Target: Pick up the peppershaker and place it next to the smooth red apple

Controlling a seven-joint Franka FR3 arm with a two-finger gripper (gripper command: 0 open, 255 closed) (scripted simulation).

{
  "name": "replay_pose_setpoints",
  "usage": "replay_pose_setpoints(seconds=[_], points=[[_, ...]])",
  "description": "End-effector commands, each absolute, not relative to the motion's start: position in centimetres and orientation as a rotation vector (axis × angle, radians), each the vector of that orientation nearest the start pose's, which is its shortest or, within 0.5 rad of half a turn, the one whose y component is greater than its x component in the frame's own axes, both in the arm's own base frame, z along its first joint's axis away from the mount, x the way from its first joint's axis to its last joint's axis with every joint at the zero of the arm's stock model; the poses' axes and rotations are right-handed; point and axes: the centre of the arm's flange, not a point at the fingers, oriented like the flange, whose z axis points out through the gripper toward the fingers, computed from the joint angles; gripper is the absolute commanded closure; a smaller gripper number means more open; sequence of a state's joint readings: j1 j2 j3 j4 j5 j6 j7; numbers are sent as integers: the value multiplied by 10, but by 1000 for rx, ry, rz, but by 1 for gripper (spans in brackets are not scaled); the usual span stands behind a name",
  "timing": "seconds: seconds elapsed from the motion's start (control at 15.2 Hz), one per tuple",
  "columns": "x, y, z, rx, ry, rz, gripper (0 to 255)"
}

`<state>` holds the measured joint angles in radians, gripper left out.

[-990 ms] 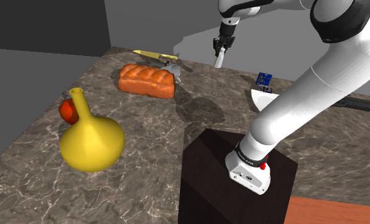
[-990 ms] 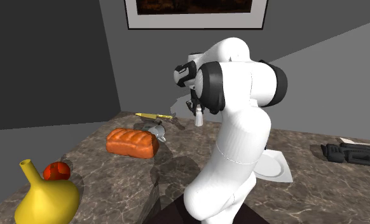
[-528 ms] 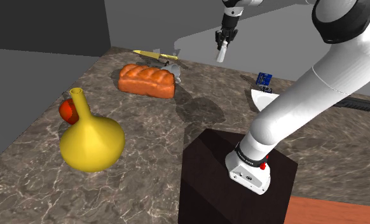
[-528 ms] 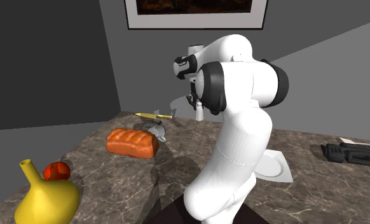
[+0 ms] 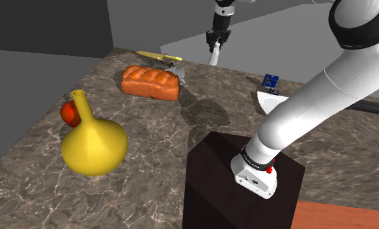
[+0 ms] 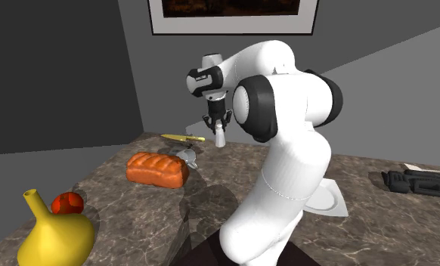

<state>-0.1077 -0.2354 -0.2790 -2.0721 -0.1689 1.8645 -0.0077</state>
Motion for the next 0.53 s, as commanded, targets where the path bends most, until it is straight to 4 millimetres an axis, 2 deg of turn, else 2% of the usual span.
replay_pose_setpoints(seconds=[0.0, 0.46], points=[[455, -181, 533, -3199, 527, -3, 255], [485, -94, 533, -3199, 527, -3, 255]])
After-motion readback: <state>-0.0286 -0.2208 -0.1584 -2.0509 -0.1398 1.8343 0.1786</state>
